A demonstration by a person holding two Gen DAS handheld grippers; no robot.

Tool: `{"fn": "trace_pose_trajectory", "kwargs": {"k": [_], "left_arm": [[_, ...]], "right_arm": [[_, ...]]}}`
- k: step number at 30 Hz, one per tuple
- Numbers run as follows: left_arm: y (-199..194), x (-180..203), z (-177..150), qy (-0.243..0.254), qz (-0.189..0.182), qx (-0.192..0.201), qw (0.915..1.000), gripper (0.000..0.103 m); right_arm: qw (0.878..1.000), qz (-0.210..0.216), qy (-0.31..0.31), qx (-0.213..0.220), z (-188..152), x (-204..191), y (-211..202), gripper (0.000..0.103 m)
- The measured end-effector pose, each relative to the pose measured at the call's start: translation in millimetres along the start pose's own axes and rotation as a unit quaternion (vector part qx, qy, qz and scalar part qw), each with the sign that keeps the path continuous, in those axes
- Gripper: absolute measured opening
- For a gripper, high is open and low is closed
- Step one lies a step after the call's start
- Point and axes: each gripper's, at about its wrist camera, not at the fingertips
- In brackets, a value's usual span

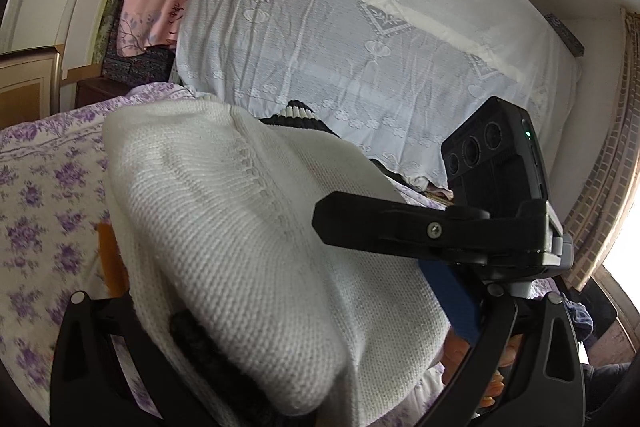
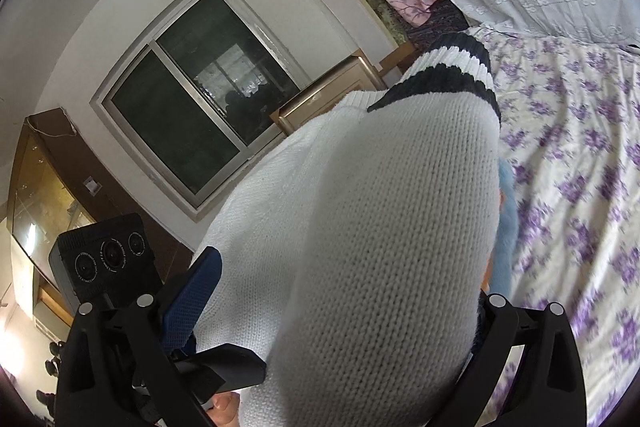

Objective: Fold small clothes
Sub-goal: 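Lower the sweater bundle onto the orange and blue stack with the right gripper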

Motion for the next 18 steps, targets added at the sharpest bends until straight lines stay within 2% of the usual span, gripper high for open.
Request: {"fn": "trace_pose_trajectory", "kwargs": {"k": [10,14,18], "left_arm": [[14,-43,18,-0.020,0.002,-0.010,0.9998,0.098],[24,-69,10,-0.040,-0.008,-0.018,0.9990,0.098],[43,-106,-11,-0.088,0.019,-0.045,0.9949,0.098]], "right_arm": [[1.000,0.002,0.009,-0.017,26,9,40,0.100],[0.999,-0.004,0.017,-0.033,24,23,60,0.100],[0.997,-0.026,0.032,-0.060,14,46,89,0.099]]}}
Point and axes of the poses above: each gripper's, at about its wrist camera, not at the fingertips, and y roughly the way its jaws point, x to its right, z to its top, and after that the axes turned 10 degrees about -z, right-handed
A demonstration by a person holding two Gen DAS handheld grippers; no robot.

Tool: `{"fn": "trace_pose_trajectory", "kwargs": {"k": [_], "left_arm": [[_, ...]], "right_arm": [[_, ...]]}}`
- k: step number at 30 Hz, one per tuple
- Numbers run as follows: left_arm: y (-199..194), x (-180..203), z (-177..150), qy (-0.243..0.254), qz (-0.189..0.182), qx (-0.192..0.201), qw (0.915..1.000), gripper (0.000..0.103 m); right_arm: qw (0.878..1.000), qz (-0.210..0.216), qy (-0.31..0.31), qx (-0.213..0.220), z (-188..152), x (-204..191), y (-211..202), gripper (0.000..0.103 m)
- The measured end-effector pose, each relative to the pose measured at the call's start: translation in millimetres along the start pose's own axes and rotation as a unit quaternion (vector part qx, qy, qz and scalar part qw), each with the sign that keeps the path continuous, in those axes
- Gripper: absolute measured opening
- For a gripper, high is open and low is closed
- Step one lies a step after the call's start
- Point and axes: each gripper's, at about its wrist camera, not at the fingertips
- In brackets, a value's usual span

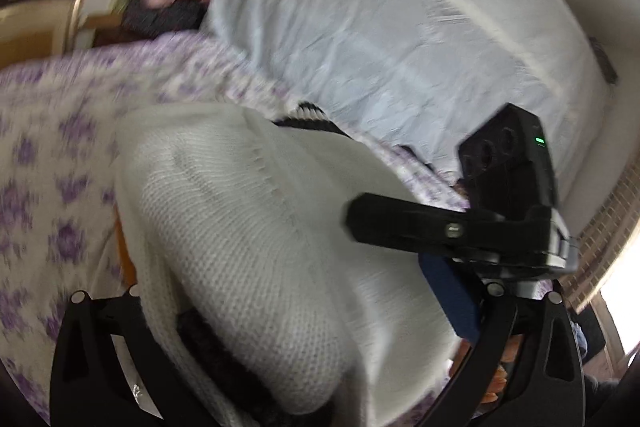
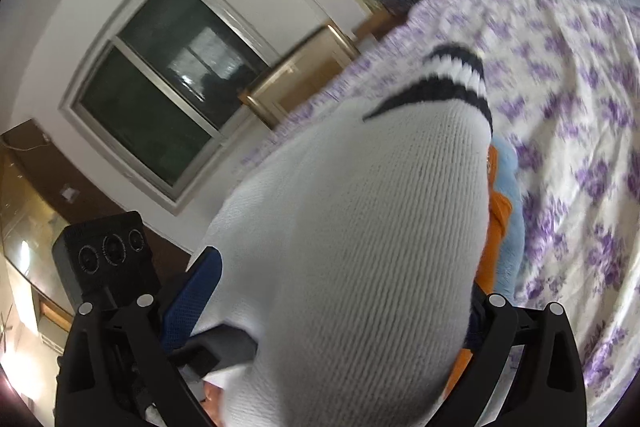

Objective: Fold small clothes
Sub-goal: 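Lower the sweater bundle onto the orange and blue stack with the right gripper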

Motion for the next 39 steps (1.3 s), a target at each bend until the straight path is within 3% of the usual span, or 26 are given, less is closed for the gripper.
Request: {"fn": "trace_pose_trajectory", "kwargs": {"k": [2,5,9,21,28,30,33,36,39], "left_arm": [[1,-14,-7,-0.012,0.016,0.007,0.9998,0.099],[-1,-26,-12,-0.027,0.002,0.013,0.9995,0.099],[1,-24,-21,-0.018,0.021,0.013,0.9995,0.099],[-6,-16,-19,-0.034,0.024,0.020,0.9989,0.098],[-41,-6,-12,-0.042,0.013,0.051,0.9977,0.098],[-45,-4,-12,-0.037,0.028,0.060,0.9971,0.098],[-47,-2,-17,-0.037,0.039,0.064,0.9965,0.098],[-23,-6,-25,-0.036,0.093,0.010,0.9950,0.099],[-14,-25,-40,-0.085,0.048,0.010,0.9951,0.099]], "right_arm": [[1.000,0.010,-0.005,0.009,-3,6,3,0.099],[1.000,0.014,-0.013,0.011,-5,7,6,0.100],[1.000,-0.002,-0.030,0.010,-10,4,10,0.100],[0.999,0.025,0.004,0.019,-10,18,-7,0.099],[0.998,-0.034,-0.022,0.055,-20,13,-48,0.100],[0.996,-0.060,-0.028,0.051,-27,17,-47,0.100],[0.998,-0.048,-0.013,0.039,-36,30,-42,0.100],[1.000,-0.015,0.018,0.012,-43,48,-31,0.100],[0.999,0.004,0.032,0.003,-48,59,-25,0.100]]}}
Point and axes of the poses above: each gripper's, at about its wrist camera, not at the fingertips, and y roughly the way its jaws point, x to its right, z to its top, and after that the axes turned 10 degrees about -z, right-handed
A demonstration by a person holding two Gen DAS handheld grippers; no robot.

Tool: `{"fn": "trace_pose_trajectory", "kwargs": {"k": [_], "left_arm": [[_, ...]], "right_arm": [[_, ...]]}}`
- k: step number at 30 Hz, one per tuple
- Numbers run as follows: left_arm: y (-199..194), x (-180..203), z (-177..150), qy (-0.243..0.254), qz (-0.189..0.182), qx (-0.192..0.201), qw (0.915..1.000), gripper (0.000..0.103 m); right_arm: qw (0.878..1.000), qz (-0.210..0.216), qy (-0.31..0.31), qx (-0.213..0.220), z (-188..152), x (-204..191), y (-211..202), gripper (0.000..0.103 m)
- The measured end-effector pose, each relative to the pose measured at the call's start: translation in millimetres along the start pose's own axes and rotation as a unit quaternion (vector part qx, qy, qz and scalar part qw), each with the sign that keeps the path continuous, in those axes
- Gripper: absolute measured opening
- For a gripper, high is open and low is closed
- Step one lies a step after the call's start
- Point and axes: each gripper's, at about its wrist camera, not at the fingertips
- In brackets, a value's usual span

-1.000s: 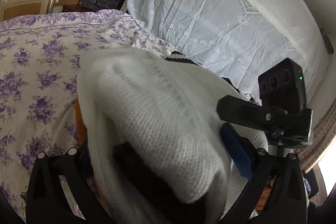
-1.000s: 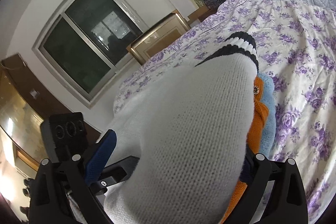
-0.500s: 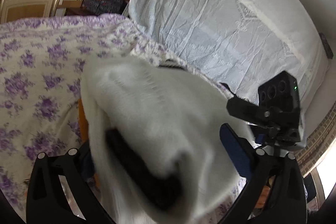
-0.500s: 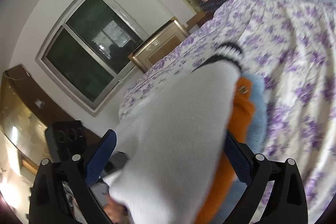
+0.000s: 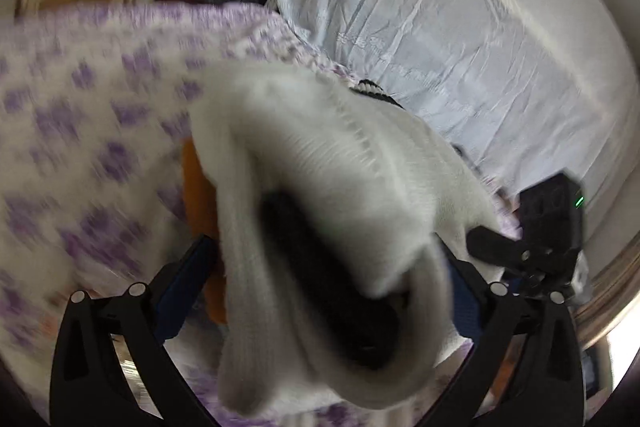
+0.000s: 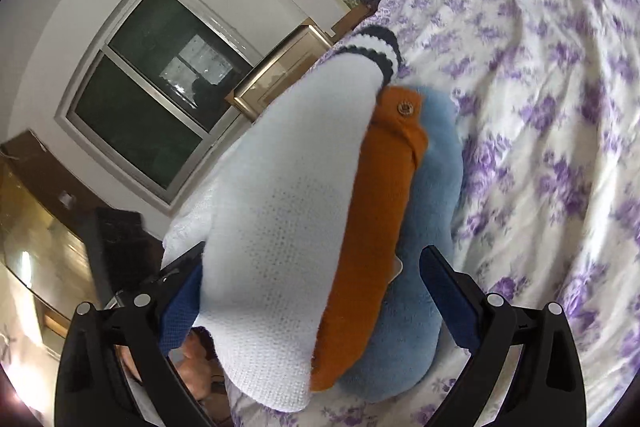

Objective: Fold small clothes
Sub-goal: 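Lower the sweater bundle onto the orange and blue stack with the right gripper, then open the right gripper and withdraw both grippers from the stack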

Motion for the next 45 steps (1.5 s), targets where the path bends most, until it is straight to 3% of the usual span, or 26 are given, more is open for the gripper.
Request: {"fn": "trace_pose_trajectory", "kwargs": {"k": [3,6,10,19,25,38,45], "left_arm": [[-4,1,-3,0.001,0.003,0.007,1.0000,0.099],[-10,12,-6,0.011,0.026,0.011,0.9995,0.099],[-22,30,-14,0.033,0.056,0.018,0.9977,0.098],[-45,70,-31,0.057,0.110,0.053,0.9908,0.098],[-59,104,-39,0.078,0.130,0.072,0.9859,0.098],[-55,174,-67,0.137,0.142,0.048,0.9792,0.099],[-57,196,-76,0.147,0.182,0.057,0.9706,0.099]], "right_arm": [[1.000,-0.008,-0.001,0.003,-4,-3,-4,0.100],[0.998,-0.051,-0.029,0.019,-9,-20,-14,0.100],[0.993,-0.099,-0.061,0.036,-18,-38,-29,0.100],[0.977,-0.153,-0.142,0.047,-30,-68,-57,0.100],[0.971,-0.157,-0.165,0.071,-36,-78,-83,0.100],[0.963,-0.165,-0.181,0.111,-43,-73,-135,0.100],[0.960,-0.164,-0.184,0.133,-47,-70,-161,0.100]]}}
Point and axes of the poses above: each gripper's, at about its wrist camera, not at the fingertips, and y roughly the way its jaws point, x to its right, z to its top, and after that the axes turned 10 degrees about -z, right-handed
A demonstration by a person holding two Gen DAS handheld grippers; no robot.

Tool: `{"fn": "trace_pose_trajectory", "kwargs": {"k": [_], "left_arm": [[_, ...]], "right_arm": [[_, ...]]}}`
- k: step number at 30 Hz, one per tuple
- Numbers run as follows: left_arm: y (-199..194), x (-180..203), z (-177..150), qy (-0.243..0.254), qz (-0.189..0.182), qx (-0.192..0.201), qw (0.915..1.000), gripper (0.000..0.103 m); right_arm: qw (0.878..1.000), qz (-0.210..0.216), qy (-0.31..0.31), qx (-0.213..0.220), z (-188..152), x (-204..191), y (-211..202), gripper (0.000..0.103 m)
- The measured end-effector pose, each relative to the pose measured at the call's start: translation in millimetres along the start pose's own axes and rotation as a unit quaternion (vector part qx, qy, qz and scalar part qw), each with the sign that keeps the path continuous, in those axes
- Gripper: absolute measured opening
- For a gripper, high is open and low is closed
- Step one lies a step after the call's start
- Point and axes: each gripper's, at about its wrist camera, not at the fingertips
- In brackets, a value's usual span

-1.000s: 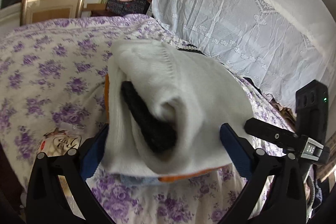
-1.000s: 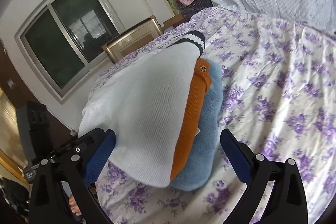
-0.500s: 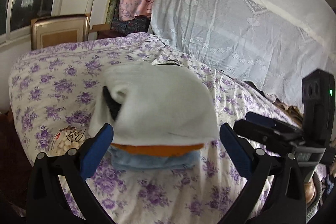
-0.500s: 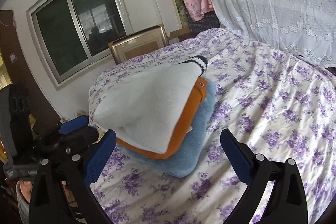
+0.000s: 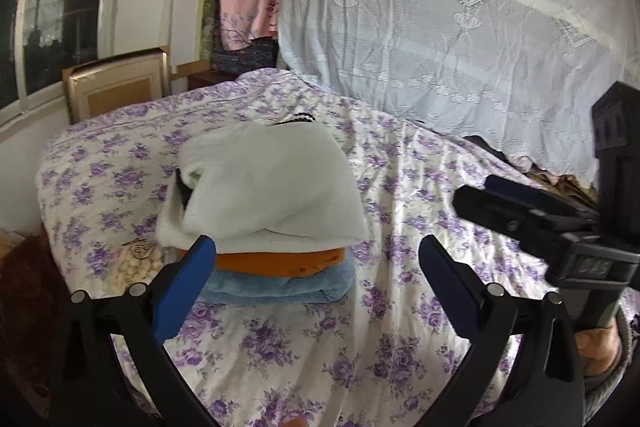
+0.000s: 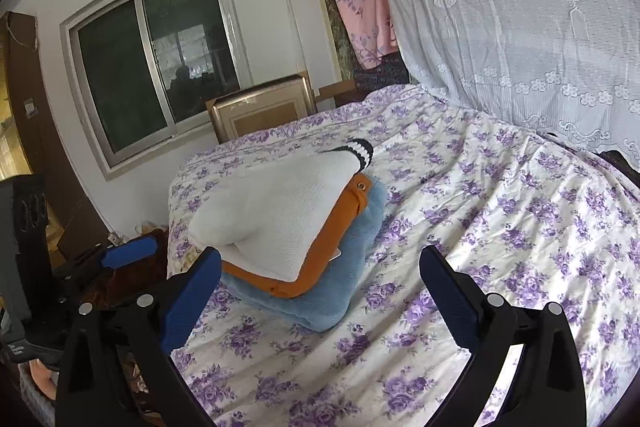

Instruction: Fold small clothes

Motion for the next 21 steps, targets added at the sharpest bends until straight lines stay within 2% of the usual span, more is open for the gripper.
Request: {"fn": "trace_pose_trajectory", "kwargs": {"k": [4,13,21], "left_arm": [[-8,7,-2,-0.001,0.001,0.009,1.0000,0.099],[-26,23,-1,0.015,0.054,0.043,0.9975,0.099],[-31,36,-2,0.043,0.099,0.040,0.9934,0.099]], "right_arm": [[1.000,-0.009,-0.011,0.018,0,0,-18,0.100],[0.998,-0.020,-0.027,0.043,-5,-2,-47,0.100],[0.998,-0.026,-0.032,0.055,-12,-5,-60,0.100]]}}
Point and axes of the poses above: each gripper's, at about its wrist camera, not at the fingertips, and y roughly the way its jaws point, x to its right, z to its top, and after that the axes turned 10 degrees about -z, right-handed
